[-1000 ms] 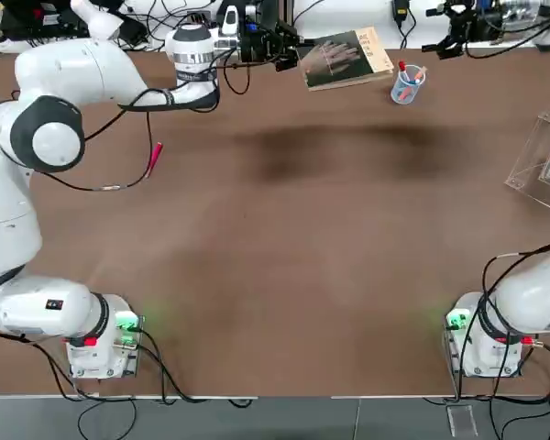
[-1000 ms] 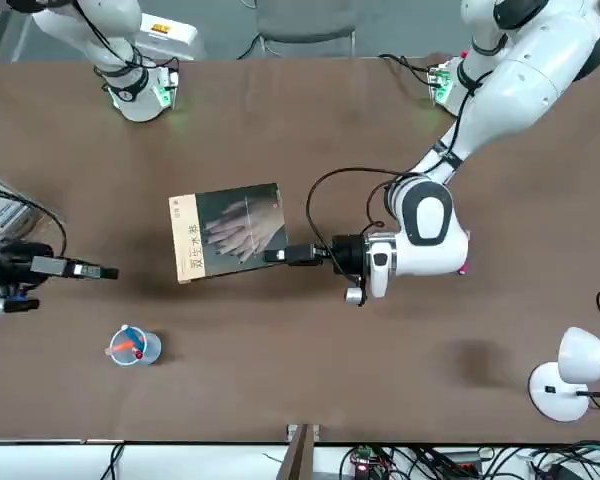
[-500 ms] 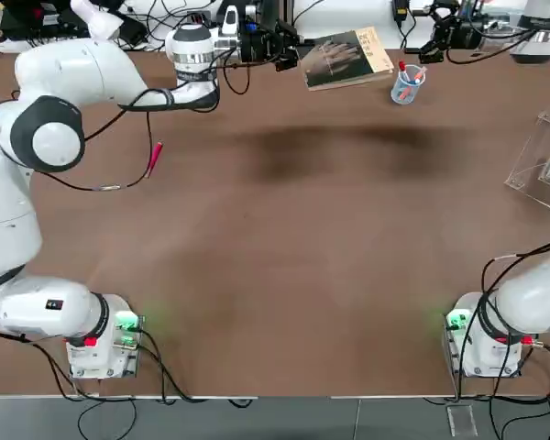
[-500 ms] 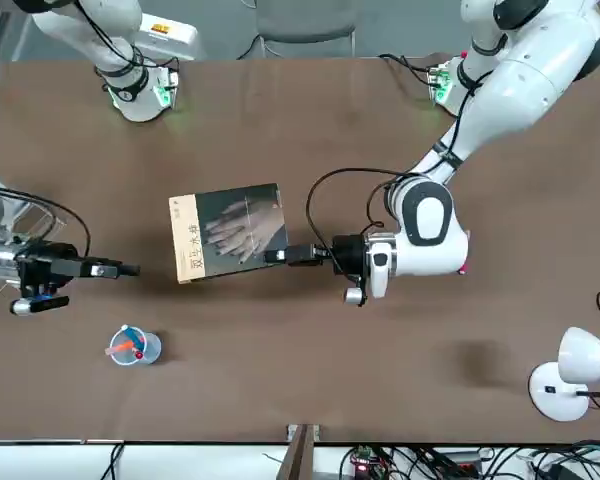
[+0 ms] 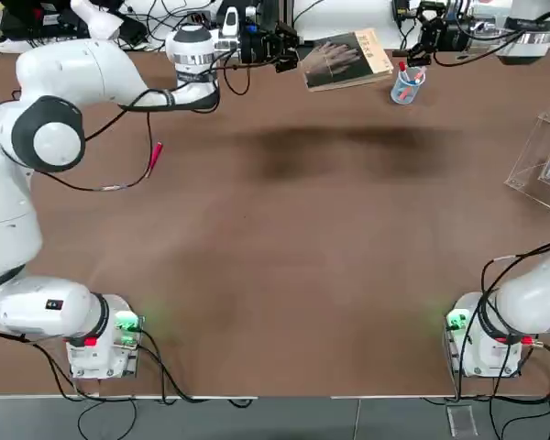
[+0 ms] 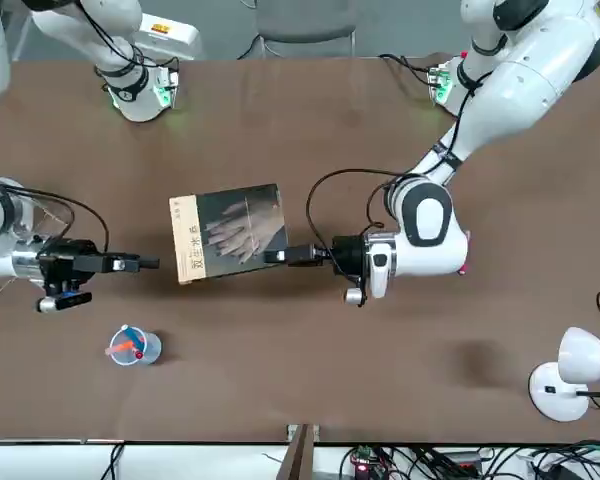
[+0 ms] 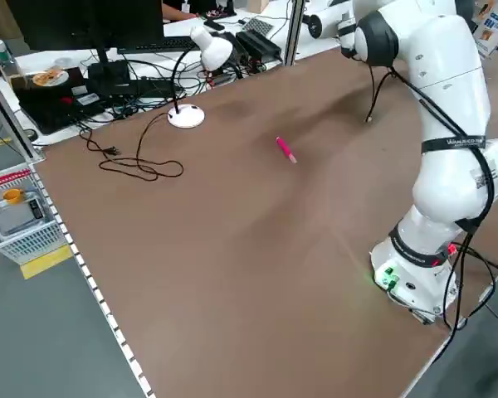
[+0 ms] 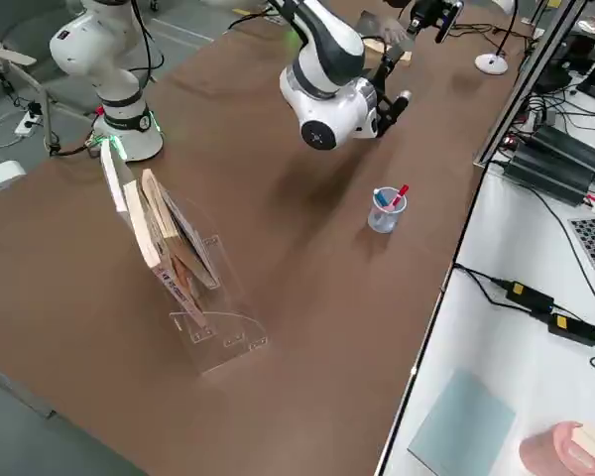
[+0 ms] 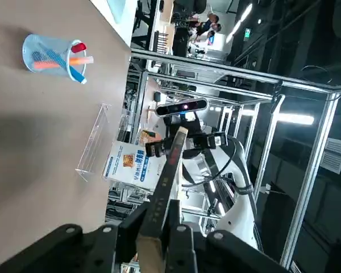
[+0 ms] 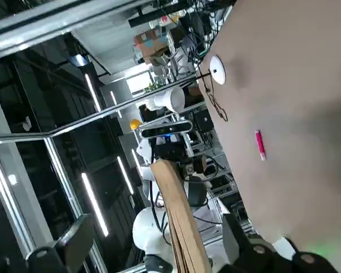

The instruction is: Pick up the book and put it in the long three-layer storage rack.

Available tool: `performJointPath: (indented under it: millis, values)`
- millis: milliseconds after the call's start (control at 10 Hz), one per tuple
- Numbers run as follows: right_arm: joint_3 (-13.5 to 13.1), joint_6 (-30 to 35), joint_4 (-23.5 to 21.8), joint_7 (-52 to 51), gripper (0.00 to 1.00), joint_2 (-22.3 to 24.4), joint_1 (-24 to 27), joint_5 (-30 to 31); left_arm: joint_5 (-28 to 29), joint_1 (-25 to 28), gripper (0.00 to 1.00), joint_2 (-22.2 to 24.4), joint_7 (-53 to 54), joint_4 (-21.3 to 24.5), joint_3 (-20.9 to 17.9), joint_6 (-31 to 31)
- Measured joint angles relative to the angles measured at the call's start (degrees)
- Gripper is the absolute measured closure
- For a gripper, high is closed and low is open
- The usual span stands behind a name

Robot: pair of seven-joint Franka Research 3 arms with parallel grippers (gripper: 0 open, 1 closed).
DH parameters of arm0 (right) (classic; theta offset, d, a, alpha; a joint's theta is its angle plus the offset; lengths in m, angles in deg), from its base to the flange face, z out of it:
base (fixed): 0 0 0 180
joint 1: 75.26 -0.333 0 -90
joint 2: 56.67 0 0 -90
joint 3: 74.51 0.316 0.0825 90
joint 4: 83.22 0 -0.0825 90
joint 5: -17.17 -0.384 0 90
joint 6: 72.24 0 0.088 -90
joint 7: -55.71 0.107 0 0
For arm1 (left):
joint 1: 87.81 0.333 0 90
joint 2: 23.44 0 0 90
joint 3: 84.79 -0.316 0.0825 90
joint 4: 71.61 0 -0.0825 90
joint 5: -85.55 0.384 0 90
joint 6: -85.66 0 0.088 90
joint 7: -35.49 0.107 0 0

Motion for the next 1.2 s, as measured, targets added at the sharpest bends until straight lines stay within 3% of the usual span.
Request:
performJointPath:
  millis: [500, 1200]
  values:
    - [1.03, 0.03, -1.10, -2.13, 0.00, 0.11, -0.87, 2.39, 0.00, -0.02, 0.96, -0.05, 0.00, 0.00, 0.00, 0.00]
    - [4.86, -0.25, -3.91, -2.24, 0.00, 2.36, -1.07, 2.59, 0.00, -0.03, 0.96, -0.05, 0.00, -0.01, 0.00, 0.00]
